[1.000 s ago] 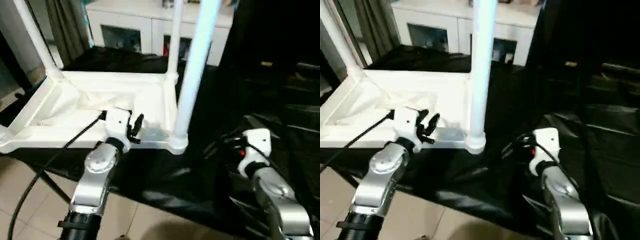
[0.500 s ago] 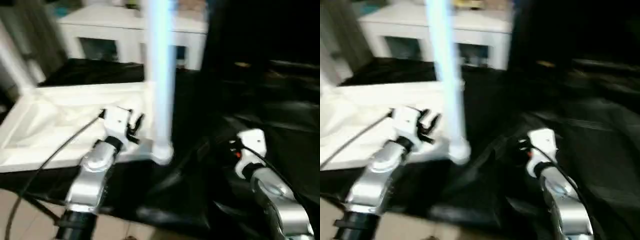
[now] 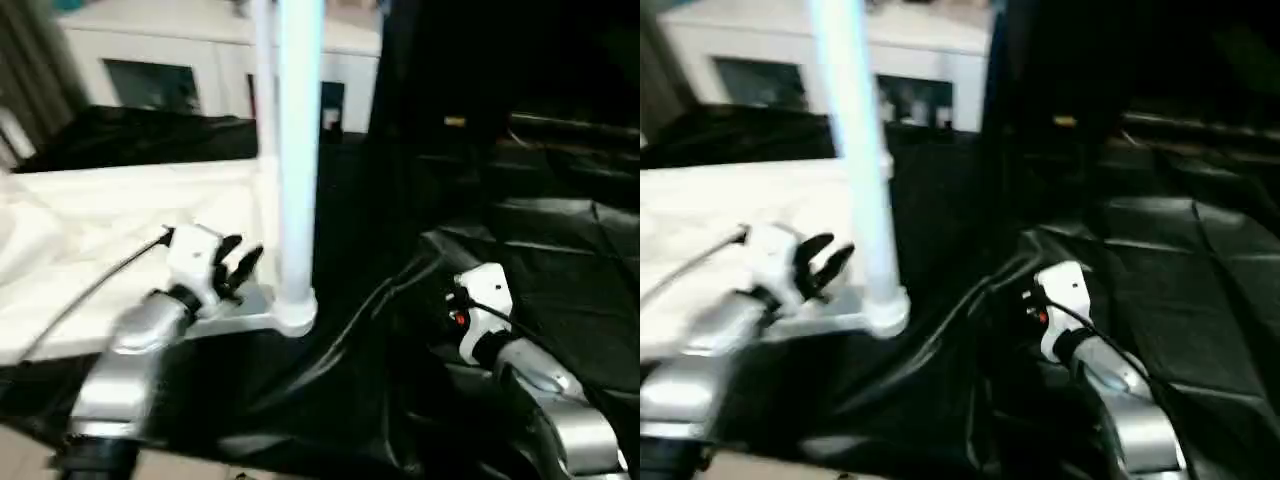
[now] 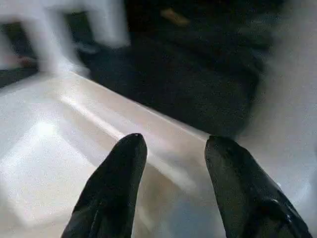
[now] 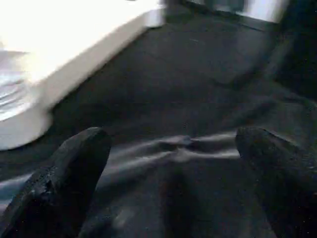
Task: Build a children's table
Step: Rotate table base, then rotate leg to tighten
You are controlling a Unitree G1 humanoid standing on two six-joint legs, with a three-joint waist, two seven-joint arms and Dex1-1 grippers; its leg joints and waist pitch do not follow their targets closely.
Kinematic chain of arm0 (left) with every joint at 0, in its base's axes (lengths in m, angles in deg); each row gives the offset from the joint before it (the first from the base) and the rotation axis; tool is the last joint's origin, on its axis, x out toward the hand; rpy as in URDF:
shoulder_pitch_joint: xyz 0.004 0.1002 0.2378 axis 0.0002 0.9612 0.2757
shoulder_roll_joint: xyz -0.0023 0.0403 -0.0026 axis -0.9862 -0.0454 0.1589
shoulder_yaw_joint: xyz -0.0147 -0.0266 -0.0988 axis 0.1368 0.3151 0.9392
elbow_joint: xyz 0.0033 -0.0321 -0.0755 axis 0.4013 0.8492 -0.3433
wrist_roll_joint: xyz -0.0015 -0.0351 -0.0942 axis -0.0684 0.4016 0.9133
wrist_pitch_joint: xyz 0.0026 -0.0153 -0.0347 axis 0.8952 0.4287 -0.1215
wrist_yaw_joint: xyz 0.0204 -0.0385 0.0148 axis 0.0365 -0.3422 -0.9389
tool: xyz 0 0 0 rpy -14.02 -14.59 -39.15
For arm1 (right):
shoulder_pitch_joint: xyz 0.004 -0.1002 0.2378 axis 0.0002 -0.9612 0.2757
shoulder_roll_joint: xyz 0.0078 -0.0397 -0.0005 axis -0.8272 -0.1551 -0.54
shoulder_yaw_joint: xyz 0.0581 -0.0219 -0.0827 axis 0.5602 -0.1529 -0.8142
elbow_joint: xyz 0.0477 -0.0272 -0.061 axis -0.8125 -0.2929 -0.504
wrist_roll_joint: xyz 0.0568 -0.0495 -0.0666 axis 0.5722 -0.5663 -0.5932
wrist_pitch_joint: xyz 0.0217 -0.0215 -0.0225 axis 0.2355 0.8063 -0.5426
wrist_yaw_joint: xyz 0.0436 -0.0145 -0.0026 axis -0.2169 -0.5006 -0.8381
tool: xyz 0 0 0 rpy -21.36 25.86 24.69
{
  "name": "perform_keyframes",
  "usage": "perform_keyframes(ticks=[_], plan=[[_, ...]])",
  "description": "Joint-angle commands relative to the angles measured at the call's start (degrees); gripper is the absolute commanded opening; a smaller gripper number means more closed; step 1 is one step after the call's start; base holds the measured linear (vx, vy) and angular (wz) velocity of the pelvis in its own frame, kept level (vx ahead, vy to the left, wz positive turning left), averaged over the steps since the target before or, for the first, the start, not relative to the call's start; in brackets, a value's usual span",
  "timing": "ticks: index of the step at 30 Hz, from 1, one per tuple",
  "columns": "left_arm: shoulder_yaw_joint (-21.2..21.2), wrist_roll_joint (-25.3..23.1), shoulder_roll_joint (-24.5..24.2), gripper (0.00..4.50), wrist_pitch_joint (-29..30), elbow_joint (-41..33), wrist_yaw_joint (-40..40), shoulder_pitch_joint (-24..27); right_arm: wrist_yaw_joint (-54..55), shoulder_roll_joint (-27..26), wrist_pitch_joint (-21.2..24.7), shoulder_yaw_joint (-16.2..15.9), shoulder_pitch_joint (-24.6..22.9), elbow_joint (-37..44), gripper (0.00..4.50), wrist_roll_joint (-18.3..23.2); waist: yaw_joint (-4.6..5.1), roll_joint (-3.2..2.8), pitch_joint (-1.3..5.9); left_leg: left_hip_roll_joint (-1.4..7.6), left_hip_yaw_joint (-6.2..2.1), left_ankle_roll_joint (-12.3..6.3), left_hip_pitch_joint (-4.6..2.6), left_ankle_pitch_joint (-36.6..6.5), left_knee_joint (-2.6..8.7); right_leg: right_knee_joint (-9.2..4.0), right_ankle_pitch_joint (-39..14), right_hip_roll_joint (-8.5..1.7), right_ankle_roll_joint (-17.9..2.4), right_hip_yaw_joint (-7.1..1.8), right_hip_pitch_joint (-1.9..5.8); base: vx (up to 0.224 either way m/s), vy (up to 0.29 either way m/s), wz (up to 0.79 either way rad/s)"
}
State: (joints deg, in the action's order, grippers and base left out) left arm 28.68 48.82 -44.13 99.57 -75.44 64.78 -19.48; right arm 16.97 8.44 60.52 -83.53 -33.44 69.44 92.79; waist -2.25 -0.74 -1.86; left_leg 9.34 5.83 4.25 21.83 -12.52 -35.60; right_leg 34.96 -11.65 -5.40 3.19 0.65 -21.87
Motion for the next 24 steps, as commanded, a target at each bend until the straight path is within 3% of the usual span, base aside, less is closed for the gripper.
perform_keyframes(ticks=[1,2,3,6,8,13,14,15,18,19,23,24], plan=[[-2.13,0.24,-1.45,2.66,0.43,1.5,6.16,-0.94,-2.68,1.45,-0.08,0.73,0.56,0.53,4.5,0.91,0.02,-0.35,1.74,1.71,0.48,1.58,-1.31,-26.22,6.39,-5.22,-23.32,-1.31,-8.86,-0.85,0.61,-0.055,-0.013,0.04],[-4.67,-0.03,-4.85,2.69,0.16,3.97,12.63,-2.63,-5.61,4.22,-0.38,0.64,0.94,-0.63,4.5,0.51,-0.03,-0.37,1.73,1.8,0.77,1.62,-1.18,-25.05,6.51,-5.13,-21.98,-1.31,-8.91,-0.93,0.51,-0.055,-0.013,0.04],[-4.67,-0.03,-4.85,2.69,0.16,3.97,12.63,-2.63,-5.61,4.22,-0.38,0.64,0.94,-0.63,4.5,0.51,-0.1,-0.62,1.8,1.84,0.91,1.66,-1.2,-24.8,6.51,-5.05,-21.84,-1.34,-8.94,-0.94,0.52,0.0,0.0,0.0],[-8.09,0.26,-8.05,3.05,1.84,6.25,20.0,-5.28,-9.85,7.72,-0.06,0.06,0.98,-1.54,4.5,0.29,-0.33,-0.49,1.87,2.08,1.36,1.88,-1.07,-23.5,6.6,-4.93,-21.3,-1.52,-9.5,-0.91,0.6,0.0,0.0,0.0],[-9.78,-0.75,-8.81,3.05,1.52,7.78,22.06,-7.03,-11.76,9.28,-0.3,-0.63,0.81,-1.61,4.5,-0.04,-0.28,-0.36,1.93,2.11,1.46,1.55,-0.62,-21.48,6.57,-4.8,-20.74,-1.73,-10.1,-0.86,0.93,0.0,0.0,0.0],[-12.21,-4.01,-8.59,3.05,-2.17,13.79,23.89,-12.14,-14.41,11.65,-0.96,-1.76,0.8,-1.68,4.5,-0.26,-0.32,-0.03,2.07,2.01,1.89,0.14,-0.44,-17.07,6.29,-4.88,-18.94,-1.58,-10.9,-0.84,0.98,0.0,0.0,0.0],[-14.01,-6.97,-8.05,3.05,-6.15,20.9,25.27,-17.64,-15.63,12.51,-0.97,-2.25,1.19,-1.46,4.5,-0.07,-0.43,-0.89,2.49,2.1,1.81,0.4,-0.65,-15.88,6.09,-4.5,-16.71,-1.71,-11.4,-0.84,1.16,0.0,0.0,0.0],[-14.13,-7.1,-8.03,3.05,-6.3,21.44,25.48,-18.06,-15.7,12.52,-0.95,-2.27,1.22,-1.41,4.5,-0.04,-0.43,-0.55,2.72,1.98,1.96,0.08,-0.73,-14.69,5.88,-4.34,-13.93,-1.5,-11.82,-0.84,1.21,0.0,0.0,0.0],[-15.21,-7.38,-8.29,2.7,-6.5,25.05,27.7,-20.82,-17.25,12.69,-0.68,-2.59,0.98,-0.45,4.5,0.73,-0.65,-0.79,2.83,1.91,2.09,-0.4,-0.41,-13.15,6.02,-3.91,-9.79,-1.5,-13.36,-0.64,1.5,0.0,0.0,0.0],[-15.73,-7.29,-8.53,2.65,-6.28,26.21,28.53,-21.54,-18.38,12.69,-0.57,-2.63,0.43,0.46,4.5,1.64,-0.52,-0.47,2.94,2.02,2.08,-0.66,-0.31,-12.5,6.02,-3.7,-7.62,-1.47,-14.03,-0.61,1.76,0.0,0.0,0.0],[-16.27,-7.46,-8.77,2.25,-6.2,28.56,29.63,-22.65,-21.26,13.05,0.02,-2.81,-0.73,2.83,4.5,4.37,-0.66,-0.72,3.41,2.11,2.4,-3.41,-0.4,-6.42,5.27,-2.83,3.0,-1.38,-16.96,-0.51,2.02,0.038,0.005,-0.01],[-16.51,-7.88,-8.84,2.25,-6.76,29.74,29.95,-23.07,-22.17,13.27,0.08,-2.9,-0.92,3.14,4.5,5.05,-0.68,-0.63,3.36,2.11,2.45,-3.74,-0.34,-6.11,5.28,-2.82,3.53,-1.36,-17.2,-0.48,2.1,0.0,0.0,0.0]])
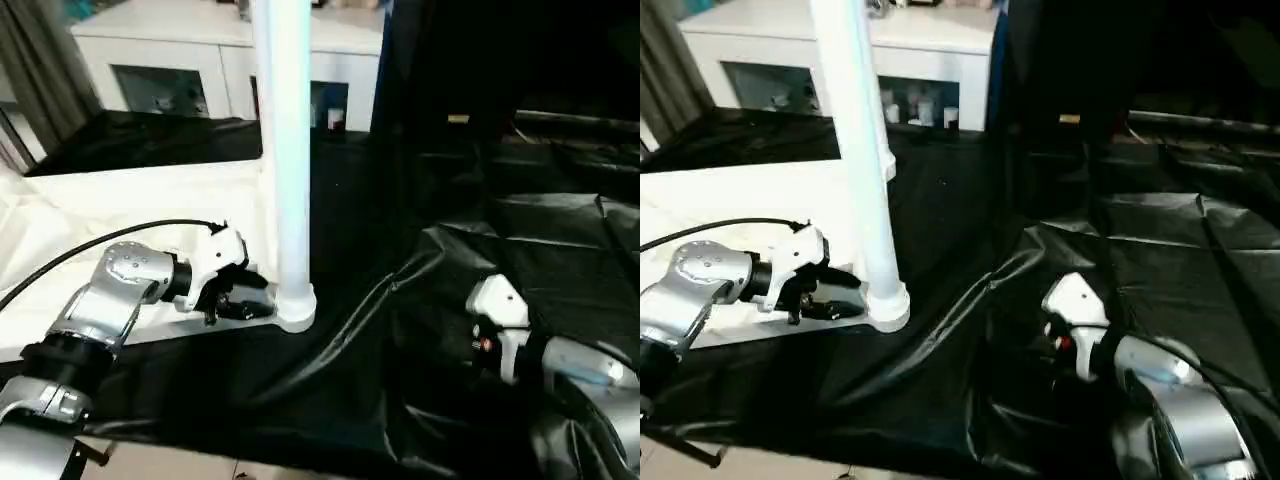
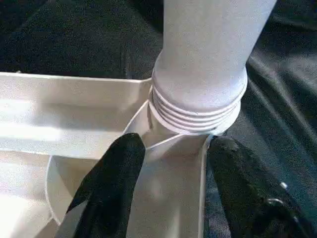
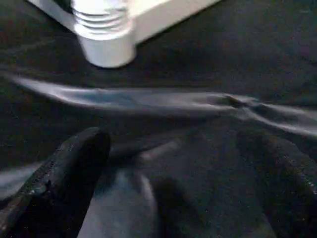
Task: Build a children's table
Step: Rotate leg to tighten
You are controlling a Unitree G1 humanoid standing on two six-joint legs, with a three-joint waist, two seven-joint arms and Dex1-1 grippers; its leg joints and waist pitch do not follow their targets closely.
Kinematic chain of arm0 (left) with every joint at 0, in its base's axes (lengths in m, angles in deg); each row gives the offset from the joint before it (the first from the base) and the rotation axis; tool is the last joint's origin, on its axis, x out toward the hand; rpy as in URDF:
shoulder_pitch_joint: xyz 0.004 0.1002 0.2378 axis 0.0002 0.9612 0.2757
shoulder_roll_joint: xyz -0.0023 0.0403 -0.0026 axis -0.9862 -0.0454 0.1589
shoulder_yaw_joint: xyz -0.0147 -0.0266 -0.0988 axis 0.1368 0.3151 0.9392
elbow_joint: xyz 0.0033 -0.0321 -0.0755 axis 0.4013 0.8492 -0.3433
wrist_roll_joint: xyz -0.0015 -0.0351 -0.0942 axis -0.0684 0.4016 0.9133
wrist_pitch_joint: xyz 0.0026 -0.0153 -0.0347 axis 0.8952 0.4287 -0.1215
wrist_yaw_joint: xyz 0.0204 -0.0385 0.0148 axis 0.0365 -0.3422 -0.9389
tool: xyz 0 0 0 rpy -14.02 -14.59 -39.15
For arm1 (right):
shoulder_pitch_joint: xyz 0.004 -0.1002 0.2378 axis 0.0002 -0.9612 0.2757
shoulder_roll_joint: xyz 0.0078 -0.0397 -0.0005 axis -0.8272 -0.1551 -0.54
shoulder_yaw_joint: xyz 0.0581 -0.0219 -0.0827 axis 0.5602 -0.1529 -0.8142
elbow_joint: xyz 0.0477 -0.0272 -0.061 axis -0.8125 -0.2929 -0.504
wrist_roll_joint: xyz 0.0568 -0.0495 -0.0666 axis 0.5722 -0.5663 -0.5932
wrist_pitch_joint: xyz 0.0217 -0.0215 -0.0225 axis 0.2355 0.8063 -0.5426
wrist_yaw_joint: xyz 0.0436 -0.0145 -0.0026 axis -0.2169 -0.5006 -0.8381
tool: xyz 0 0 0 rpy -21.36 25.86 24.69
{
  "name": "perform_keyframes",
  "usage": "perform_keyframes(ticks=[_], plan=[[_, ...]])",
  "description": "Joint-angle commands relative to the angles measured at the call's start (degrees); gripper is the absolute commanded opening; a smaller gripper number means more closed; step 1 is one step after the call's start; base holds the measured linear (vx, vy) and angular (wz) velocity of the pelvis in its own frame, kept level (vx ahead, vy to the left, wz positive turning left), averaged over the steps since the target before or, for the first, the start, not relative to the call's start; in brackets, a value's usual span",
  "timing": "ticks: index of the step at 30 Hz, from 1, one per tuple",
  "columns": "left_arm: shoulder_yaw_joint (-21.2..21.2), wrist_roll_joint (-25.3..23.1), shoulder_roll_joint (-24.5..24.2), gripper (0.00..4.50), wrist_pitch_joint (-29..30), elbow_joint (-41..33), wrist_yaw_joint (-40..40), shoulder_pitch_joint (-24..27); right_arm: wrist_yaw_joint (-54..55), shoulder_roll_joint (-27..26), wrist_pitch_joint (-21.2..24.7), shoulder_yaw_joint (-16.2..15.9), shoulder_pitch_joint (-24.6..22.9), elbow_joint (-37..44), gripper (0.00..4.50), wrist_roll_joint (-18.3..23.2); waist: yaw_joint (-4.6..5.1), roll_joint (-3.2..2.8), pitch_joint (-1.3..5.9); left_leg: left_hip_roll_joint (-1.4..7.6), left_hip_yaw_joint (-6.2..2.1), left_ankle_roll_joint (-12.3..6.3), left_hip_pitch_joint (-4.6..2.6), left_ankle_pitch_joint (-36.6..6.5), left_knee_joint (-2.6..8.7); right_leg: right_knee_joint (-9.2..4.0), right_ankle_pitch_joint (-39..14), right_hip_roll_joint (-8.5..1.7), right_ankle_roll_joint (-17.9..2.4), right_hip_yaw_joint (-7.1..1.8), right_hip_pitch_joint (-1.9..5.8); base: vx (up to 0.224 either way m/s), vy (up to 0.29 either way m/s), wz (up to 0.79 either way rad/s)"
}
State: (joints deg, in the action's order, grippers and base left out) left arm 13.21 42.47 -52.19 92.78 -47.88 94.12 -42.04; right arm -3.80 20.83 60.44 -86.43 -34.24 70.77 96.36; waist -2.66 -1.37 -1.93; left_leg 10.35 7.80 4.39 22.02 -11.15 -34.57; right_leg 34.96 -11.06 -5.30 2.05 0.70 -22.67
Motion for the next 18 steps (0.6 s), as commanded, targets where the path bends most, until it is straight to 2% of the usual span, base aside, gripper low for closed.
perform_keyframes(ticks=[1,3,5,8,10,13,17,18], plan=[[-1.35,-1.9,-0.85,2.23,-0.33,3.22,1.03,-0.8,-2.31,1.23,-0.05,-0.2,-0.31,1.97,4.5,1.86,-0.38,0.11,3.39,1.16,0.65,-4.24,-0.6,-8.01,4.26,-2.83,2.2,-1.52,-16.29,-0.5,2.88,0.0,0.0,0.0],[-1.61,-2.56,-0.46,1.85,-1.33,5.99,2.11,-1.73,-3.89,1.51,-0.4,-0.38,-0.37,1.99,4.5,2.78,-0.48,0.18,3.12,1.4,1.02,-3.98,-0.82,-10.75,4.49,-3.21,-2.29,-1.61,-16.15,-0.6,2.68,0.0,0.0,0.0],[-1.52,-2.5,-0.16,1.8,-1.36,7.17,2.67,-2.16,-4.29,1.59,-0.65,-0.5,-0.15,1.94,4.5,2.82,-0.48,0.23,2.99,1.55,1.1,-2.95,-0.77,-12.51,4.72,-3.4,-5.61,-1.73,-15.65,-0.63,2.7,0.0,0.0,0.0],[-1.63,-2.5,-0.09,1.44,-1.42,8.08,3.35,-2.59,-4.57,1.44,-0.49,-0.23,0.22,1.93,4.5,2.94,-0.46,0.31,2.8,1.62,1.19,-1.62,-0.83,-14.32,4.91,-3.73,-9.3,-1.78,-14.57,-0.71,2.51,0.0,0.0,0.0],[-1.66,-2.27,-0.15,1.34,-1.3,8.47,3.82,-2.88,-4.7,1.43,-0.4,-0.15,0.43,1.82,4.5,2.99,-0.53,0.42,2.77,1.63,1.25,-1.27,-0.94,-14.72,4.97,-3.9,-11.05,-1.8,-13.94,-0.74,2.36,0.0,0.0,0.0],[-1.17,-0.49,-0.5,1.05,0.36,8.36,6.24,-3.16,-4.96,1.55,-0.58,-0.22,0.99,1.18,4.5,3.02,-0.54,0.34,2.81,1.66,1.29,-1.07,-1.0,-13.54,5.0,-3.73,-9.18,-1.72,-14.24,-0.81,2.4,0.0,0.0,0.0],[0.24,2.01,-0.06,1.05,3.04,7.35,7.51,-3.36,-4.9,1.56,-0.73,-0.15,1.19,0.87,4.5,3.05,-0.72,0.22,2.91,1.71,1.46,-1.32,-1.23,-13.09,4.92,-3.48,-6.68,-1.57,-15.27,-0.81,2.28,0.0,0.0,0.0],[0.58,2.52,0.14,1.19,3.95,7.32,7.65,-3.52,-4.92,1.52,-0.75,-0.15,1.24,0.77,4.5,3.0,-0.79,0.19,2.95,1.69,1.5,-1.38,-1.25,-12.84,4.86,-3.42,-6.17,-1.57,-15.45,-0.81,2.31,0.0,0.0,0.0]])
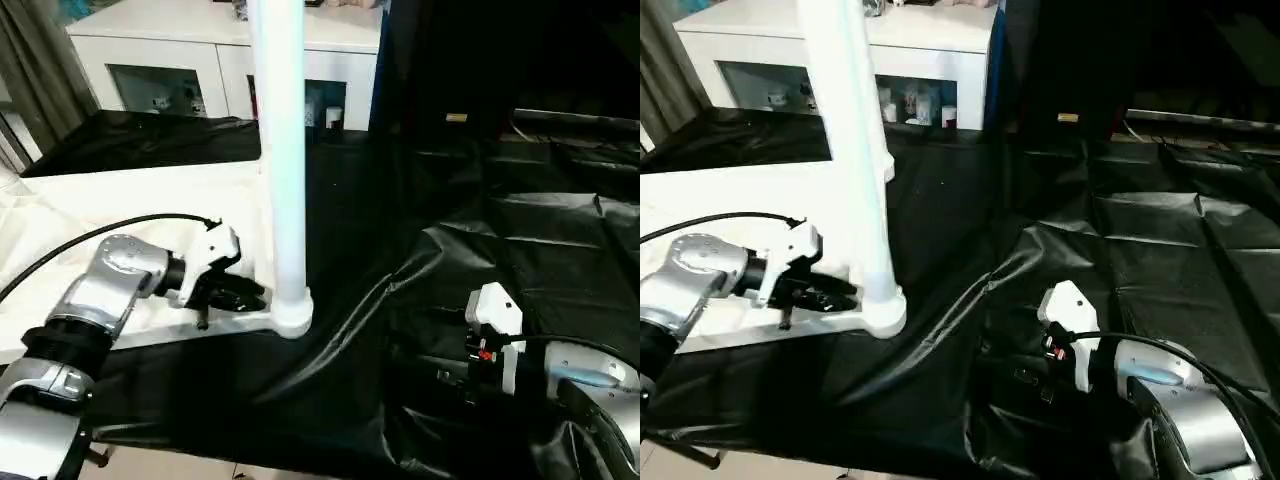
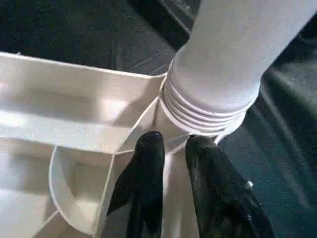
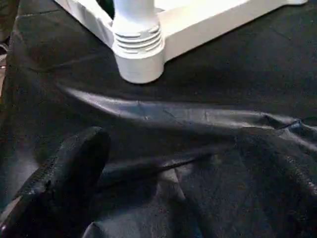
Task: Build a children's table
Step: Rotate leg to tighten
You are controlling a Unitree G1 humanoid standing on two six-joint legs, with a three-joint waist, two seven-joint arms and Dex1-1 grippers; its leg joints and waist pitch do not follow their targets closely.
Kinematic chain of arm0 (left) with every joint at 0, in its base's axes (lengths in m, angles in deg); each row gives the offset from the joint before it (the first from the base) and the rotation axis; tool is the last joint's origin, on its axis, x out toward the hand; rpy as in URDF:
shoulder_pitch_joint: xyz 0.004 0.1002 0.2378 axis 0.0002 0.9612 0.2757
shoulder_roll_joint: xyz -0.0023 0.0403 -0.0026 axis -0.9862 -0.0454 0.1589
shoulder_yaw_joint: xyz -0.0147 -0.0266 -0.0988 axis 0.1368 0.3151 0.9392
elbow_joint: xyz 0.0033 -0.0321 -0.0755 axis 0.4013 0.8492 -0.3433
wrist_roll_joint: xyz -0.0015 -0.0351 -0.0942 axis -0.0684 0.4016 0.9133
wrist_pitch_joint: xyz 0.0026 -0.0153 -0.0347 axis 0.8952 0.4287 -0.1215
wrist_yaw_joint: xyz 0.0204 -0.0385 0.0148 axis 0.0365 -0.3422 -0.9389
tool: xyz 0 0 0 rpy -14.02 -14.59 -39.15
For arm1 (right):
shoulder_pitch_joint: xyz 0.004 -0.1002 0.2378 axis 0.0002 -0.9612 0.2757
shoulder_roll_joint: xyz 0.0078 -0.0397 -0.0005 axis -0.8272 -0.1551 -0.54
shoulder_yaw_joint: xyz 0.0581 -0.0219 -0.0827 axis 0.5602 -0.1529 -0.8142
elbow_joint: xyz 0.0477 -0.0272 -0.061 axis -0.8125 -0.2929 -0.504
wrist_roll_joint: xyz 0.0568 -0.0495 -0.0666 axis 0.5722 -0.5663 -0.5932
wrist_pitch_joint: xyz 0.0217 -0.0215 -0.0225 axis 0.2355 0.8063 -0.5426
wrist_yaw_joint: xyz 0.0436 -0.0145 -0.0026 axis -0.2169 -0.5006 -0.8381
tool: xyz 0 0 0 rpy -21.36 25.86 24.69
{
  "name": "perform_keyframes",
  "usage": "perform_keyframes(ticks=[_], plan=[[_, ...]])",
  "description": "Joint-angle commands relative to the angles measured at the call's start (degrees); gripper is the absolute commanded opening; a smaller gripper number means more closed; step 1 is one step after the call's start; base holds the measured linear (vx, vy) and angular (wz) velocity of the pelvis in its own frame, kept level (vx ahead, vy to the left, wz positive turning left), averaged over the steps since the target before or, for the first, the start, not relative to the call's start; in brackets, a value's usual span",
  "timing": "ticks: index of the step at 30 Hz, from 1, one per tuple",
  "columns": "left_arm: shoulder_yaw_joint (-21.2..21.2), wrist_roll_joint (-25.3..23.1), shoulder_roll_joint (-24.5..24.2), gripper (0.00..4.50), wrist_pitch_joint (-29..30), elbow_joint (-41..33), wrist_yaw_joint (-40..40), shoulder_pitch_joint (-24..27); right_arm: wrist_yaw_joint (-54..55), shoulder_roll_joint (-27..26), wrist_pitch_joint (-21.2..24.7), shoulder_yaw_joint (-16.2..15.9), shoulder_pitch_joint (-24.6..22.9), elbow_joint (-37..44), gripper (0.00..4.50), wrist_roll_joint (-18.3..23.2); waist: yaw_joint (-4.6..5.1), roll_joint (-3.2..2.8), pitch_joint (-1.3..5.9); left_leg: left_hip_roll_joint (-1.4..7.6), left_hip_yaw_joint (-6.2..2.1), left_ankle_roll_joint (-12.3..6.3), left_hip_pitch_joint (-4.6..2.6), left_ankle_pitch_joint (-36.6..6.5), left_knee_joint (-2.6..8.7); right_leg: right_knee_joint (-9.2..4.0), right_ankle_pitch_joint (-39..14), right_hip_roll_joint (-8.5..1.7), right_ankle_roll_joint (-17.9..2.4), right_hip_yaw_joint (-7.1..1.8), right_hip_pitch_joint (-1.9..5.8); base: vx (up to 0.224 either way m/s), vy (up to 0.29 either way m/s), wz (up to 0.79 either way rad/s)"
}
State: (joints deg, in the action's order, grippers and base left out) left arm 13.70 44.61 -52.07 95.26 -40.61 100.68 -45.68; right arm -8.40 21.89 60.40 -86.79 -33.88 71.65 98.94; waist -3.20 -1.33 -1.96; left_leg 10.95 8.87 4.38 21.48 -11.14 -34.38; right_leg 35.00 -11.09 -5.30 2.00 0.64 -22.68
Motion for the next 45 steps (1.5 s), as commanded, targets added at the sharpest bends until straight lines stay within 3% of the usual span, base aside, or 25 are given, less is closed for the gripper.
perform_keyframes(ticks=[1,7,10,12,15,17,20,24,29,30,33,34,45], plan=[[0.4,0.86,0.14,1.3,1.91,-0.1,1.29,0.07,-0.28,0.44,-0.81,0.14,0.95,-0.24,4.5,0.22,-0.36,0.12,2.96,1.09,0.47,-1.49,-0.74,-12.79,4.66,-3.46,-5.87,-1.58,-15.59,-0.74,2.32,0.0,0.0,0.0],[0.14,1.39,-1.68,1.71,4.17,-3.49,4.05,1.52,-0.3,0.31,-0.91,0.07,1.13,-0.45,4.5,0.1,-0.51,0.42,2.81,1.14,0.5,-1.43,-0.66,-13.45,4.81,-3.69,-7.47,-1.69,-15.22,-0.81,2.38,0.0,0.0,0.0],[-0.21,1.6,-2.7,1.84,5.68,-5.26,5.07,2.21,-0.4,0.39,-0.97,0.09,1.2,-0.62,4.5,0.11,-0.43,0.18,2.7,1.22,0.46,-0.9,-0.81,-14.93,5.0,-3.83,-9.88,-1.67,-14.54,-0.82,2.13,0.0,0.0,0.0],[-0.86,0.83,-3.11,2.11,5.2,-5.59,5.01,2.59,-0.41,0.39,-1.03,0.1,1.29,-0.83,4.5,0.06,-0.53,0.1,2.64,1.25,0.4,-0.7,-0.8,-15.36,5.07,-3.91,-10.72,-1.71,-14.36,-0.85,2.11,0.0,0.0,0.0],[-1.12,-0.18,-2.2,2.15,3.53,-4.24,3.4,3.02,-0.26,0.25,-1.3,-0.31,1.39,-1.17,4.5,-0.42,-0.58,0.13,2.62,1.26,0.44,-0.5,-0.85,-15.82,5.1,-4.03,-10.91,-1.62,-14.12,-0.85,2.0,0.0,0.0,0.0],[-0.62,-1.44,-0.86,2.55,-0.08,-1.62,0.14,2.61,-0.2,0.25,-1.36,-0.55,1.26,-0.98,4.5,-0.6,-0.67,0.18,2.66,1.21,0.43,-0.53,-0.72,-15.4,5.02,-4.01,-10.31,-1.66,-13.93,-0.83,2.11,0.0,0.0,0.0],[-0.35,-2.91,0.36,2.59,-3.59,1.56,-3.24,1.64,-0.3,0.52,-1.44,-0.72,1.11,-0.87,4.5,-0.85,-0.7,0.09,2.84,1.17,0.39,-0.61,-0.63,-14.26,4.94,-3.92,-8.45,-1.67,-13.72,-0.81,2.31,0.0,0.0,0.0],[-0.54,-2.86,0.58,2.59,-3.64,2.14,-3.08,1.53,-0.44,0.79,-1.39,-0.54,0.85,-0.65,4.5,-0.75,-0.56,0.1,2.85,1.16,0.39,-0.64,-0.65,-14.12,4.93,-3.8,-7.29,-1.62,-14.16,-0.78,2.32,0.0,0.0,0.0],[-0.74,-2.72,0.04,2.59,-2.34,1.69,-1.52,1.97,-0.51,0.96,-1.44,-0.47,0.59,-0.55,4.5,-0.7,-0.55,0.09,2.66,1.26,0.4,-0.47,-0.75,-15.83,5.09,-3.99,-9.67,-1.69,-14.26,-0.83,2.16,0.0,0.0,0.0],[-0.64,-2.82,0.1,2.4,-2.97,2.29,-1.49,1.86,-0.51,0.99,-1.5,-0.47,0.56,-0.56,4.5,-0.67,-0.54,0.12,2.63,1.26,0.39,-0.39,-0.73,-16.09,5.13,-4.06,-10.3,-1.72,-14.09,-0.85,2.15,0.0,0.0,0.0],[-0.08,-2.3,-0.65,2.4,-3.17,2.54,-0.42,2.36,-0.58,0.97,-1.61,-0.68,0.61,-0.68,4.5,-0.73,-0.57,0.17,2.61,1.29,0.37,-0.36,-0.73,-16.17,5.16,-4.09,-10.64,-1.74,-13.94,-0.87,2.09,0.0,0.0,0.0],[-0.04,-2.24,-0.75,2.11,-3.14,2.5,-0.28,2.45,-0.59,0.96,-1.62,-0.7,0.61,-0.69,4.5,-0.73,-0.55,0.32,2.64,1.28,0.38,-0.41,-0.71,-16.06,5.15,-4.08,-10.59,-1.72,-13.88,-0.87,2.11,0.0,0.0,0.0],[1.05,-1.33,-2.92,1.26,-2.8,1.07,1.26,5.02,-1.04,1.11,-1.91,-1.32,1.3,-1.39,4.5,-0.9,-0.57,0.4,2.52,1.37,0.44,-0.6,-0.72,-16.04,5.24,-4.04,-11.12,-1.79,-13.78,-0.93,1.93,0.0,0.0,0.0]])
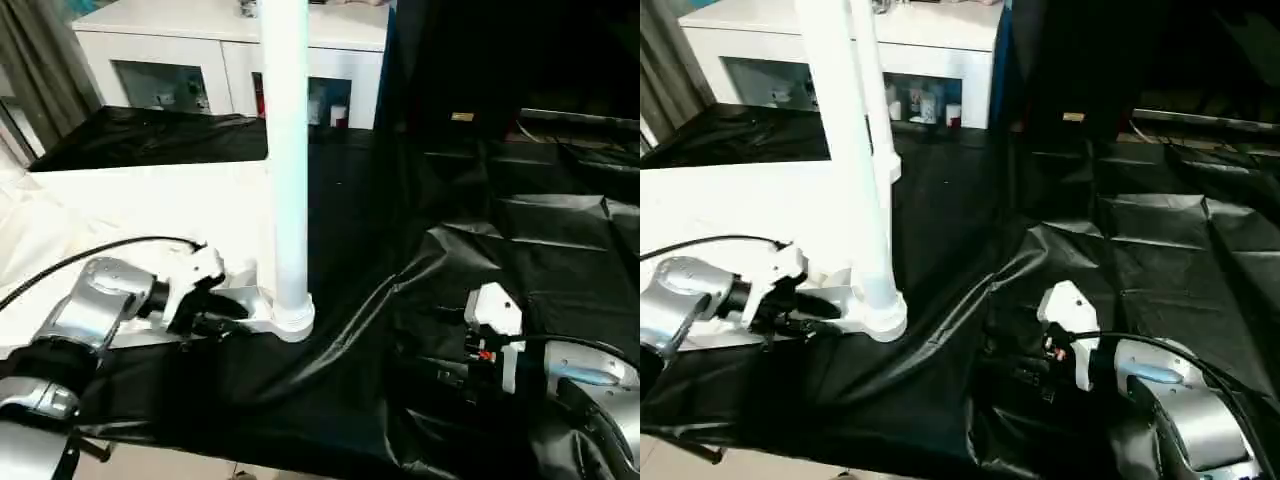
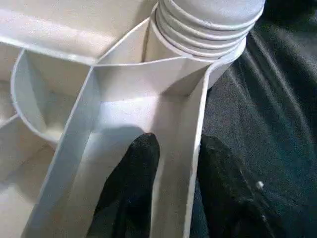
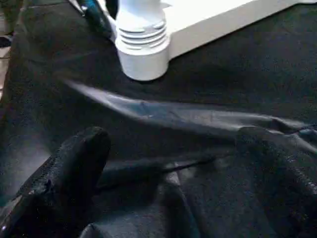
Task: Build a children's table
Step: Rotate leg to tighten
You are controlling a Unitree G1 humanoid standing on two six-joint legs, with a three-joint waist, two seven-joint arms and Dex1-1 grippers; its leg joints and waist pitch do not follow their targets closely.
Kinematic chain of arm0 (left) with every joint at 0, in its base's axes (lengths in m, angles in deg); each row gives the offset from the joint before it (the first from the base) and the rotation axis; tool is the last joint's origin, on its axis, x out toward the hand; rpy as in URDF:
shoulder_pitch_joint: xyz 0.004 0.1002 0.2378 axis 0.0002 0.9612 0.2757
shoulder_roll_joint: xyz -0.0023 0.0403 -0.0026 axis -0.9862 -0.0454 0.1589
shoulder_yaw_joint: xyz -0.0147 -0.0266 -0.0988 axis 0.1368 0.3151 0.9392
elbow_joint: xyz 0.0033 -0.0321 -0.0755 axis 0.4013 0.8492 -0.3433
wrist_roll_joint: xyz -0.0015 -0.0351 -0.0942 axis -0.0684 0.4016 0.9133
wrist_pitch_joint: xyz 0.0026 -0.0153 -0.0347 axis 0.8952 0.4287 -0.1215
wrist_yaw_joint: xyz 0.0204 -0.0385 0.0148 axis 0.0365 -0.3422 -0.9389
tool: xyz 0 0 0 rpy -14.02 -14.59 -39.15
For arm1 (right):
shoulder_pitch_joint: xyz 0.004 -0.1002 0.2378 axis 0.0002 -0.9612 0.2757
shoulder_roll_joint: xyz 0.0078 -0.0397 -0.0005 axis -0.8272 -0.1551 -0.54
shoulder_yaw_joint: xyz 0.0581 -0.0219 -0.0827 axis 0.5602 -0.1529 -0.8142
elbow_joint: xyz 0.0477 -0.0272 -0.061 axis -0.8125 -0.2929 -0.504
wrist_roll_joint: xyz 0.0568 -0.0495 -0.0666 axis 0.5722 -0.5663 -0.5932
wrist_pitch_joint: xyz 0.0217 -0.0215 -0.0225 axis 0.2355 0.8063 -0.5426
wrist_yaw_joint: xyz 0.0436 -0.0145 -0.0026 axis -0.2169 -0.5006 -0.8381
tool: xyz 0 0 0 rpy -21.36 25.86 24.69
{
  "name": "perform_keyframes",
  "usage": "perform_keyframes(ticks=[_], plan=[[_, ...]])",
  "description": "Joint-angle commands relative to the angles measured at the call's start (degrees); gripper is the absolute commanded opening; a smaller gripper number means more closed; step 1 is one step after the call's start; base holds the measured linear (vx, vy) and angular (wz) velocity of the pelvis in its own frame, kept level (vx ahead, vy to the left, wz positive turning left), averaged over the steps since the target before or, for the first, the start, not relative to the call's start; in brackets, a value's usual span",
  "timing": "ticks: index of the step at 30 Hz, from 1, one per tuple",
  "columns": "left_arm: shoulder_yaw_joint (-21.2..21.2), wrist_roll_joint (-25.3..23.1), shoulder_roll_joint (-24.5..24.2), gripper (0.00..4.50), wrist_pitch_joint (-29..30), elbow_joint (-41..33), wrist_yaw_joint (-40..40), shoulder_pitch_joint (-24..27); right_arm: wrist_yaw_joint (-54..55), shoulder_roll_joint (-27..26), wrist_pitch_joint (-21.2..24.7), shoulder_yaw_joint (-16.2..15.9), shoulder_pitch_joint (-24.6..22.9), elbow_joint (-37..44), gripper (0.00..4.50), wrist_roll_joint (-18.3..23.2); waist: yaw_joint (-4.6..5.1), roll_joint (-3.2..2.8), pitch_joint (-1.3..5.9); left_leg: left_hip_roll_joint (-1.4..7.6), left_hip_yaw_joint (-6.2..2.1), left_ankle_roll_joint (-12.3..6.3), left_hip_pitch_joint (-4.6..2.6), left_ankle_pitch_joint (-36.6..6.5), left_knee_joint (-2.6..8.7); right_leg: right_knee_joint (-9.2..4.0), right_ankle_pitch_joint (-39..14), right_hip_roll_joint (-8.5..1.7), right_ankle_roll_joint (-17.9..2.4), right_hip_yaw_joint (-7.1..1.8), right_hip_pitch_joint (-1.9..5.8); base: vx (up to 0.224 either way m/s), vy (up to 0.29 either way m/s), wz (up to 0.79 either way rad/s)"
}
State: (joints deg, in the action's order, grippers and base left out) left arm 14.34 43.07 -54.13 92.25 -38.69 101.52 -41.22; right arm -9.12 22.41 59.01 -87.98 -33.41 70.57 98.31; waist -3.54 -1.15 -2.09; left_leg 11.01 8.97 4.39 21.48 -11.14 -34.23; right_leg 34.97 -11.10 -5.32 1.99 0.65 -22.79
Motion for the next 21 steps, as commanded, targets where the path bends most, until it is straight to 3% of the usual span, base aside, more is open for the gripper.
perform_keyframes(ticks=[1,5,9,11,14,17,21], plan=[[0.46,0.22,-0.96,1.19,0.17,-0.83,0.4,0.65,-0.32,0.6,-0.54,-0.18,0.92,-0.34,4.5,-0.29,-0.21,0.28,2.66,1.3,0.35,-0.55,-0.75,-16.21,5.1,-4.05,-11.62,-1.76,-13.53,-0.95,2.01,0.0,0.0,0.0],[1.04,0.52,-0.64,0.73,-0.07,-0.55,-0.07,0.6,-0.44,0.72,-0.62,-0.3,0.89,-0.35,4.5,-0.37,-0.19,0.26,2.62,1.31,0.35,-0.42,-0.72,-16.2,5.14,-4.1,-11.89,-1.78,-13.35,-0.97,1.96,0.0,0.0,0.0],[1.58,1.15,-0.34,0.64,0.51,-0.67,0.34,0.64,-0.51,0.73,-0.59,-0.39,0.89,-0.27,4.5,-0.39,-0.22,0.29,2.6,1.31,0.37,-0.36,-0.75,-16.49,5.13,-4.13,-12.55,-1.81,-13.28,-1.01,1.89,0.0,0.0,0.0],[1.77,1.67,-0.11,0.28,0.86,-0.93,0.86,0.82,-0.57,0.49,-0.87,-0.27,0.87,-0.32,4.5,-0.17,-0.17,0.23,2.56,1.29,0.34,-0.24,-0.71,-16.8,5.18,-4.2,-13.16,-1.8,-13.05,-1.0,1.9,0.0,0.0,0.0],[2.5,3.27,0.82,0.24,2.24,-1.75,1.28,1.42,-1.14,-0.48,-0.62,0.5,0.52,-0.05,4.5,1.85,-0.07,0.03,2.67,1.4,0.3,-0.09,-0.71,-16.45,5.23,-4.07,-11.95,-1.83,-13.32,-1.01,1.99,0.0,0.0,0.0],[2.46,4.18,2.09,0.02,3.19,-2.65,1.46,1.89,-1.08,-1.17,-0.04,1.23,0.45,0.0,4.5,3.15,0.13,0.28,2.81,1.21,0.41,-0.87,-0.52,-14.47,4.97,-3.82,-8.53,-1.66,-14.12,-0.96,2.17,0.0,0.0,0.0],[0.13,3.63,5.5,0.01,2.48,-4.44,0.76,2.49,-1.04,-2.28,0.4,1.13,0.88,-0.41,4.5,3.92,0.04,0.53,2.73,1.26,0.62,-1.72,-0.6,-14.24,4.86,-3.97,-9.33,-1.69,-14.31,-0.99,2.15,0.0,0.0,0.0]])
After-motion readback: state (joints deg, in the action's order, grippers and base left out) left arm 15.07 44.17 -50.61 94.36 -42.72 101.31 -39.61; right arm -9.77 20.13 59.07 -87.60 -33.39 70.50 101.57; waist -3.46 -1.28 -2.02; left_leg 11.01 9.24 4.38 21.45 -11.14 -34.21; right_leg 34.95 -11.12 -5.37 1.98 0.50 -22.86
